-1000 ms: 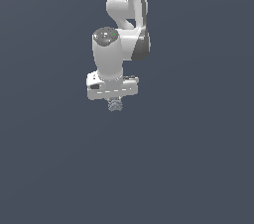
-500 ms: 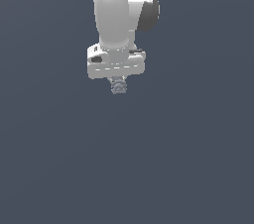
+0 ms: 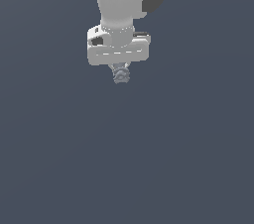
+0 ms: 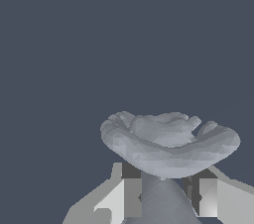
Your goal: Pick up the object and move it to a goal position.
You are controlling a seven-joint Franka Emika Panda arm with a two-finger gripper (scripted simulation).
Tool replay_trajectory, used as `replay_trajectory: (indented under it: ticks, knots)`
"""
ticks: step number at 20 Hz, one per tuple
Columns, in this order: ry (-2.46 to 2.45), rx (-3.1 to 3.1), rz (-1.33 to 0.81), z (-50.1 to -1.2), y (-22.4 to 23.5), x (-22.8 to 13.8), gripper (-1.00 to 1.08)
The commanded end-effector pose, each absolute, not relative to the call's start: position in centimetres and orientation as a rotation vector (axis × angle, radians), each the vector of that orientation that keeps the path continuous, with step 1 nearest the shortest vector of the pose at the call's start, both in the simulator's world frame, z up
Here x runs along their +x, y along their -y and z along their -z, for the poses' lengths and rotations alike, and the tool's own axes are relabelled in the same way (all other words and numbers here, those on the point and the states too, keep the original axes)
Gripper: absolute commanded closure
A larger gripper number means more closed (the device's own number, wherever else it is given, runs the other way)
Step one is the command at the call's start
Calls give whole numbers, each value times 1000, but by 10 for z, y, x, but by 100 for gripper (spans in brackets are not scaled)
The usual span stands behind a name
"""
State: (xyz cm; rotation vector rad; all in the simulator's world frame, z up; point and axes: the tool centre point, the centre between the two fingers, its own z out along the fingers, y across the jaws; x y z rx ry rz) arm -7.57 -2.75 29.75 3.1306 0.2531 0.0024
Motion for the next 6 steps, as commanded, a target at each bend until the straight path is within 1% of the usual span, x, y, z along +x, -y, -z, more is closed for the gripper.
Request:
replay_trajectory:
  ticks: [1,6]
  knots:
    - [-253,3131,0,-302,27,-77,108]
    - [-253,3131,0,-300,27,-75,108]
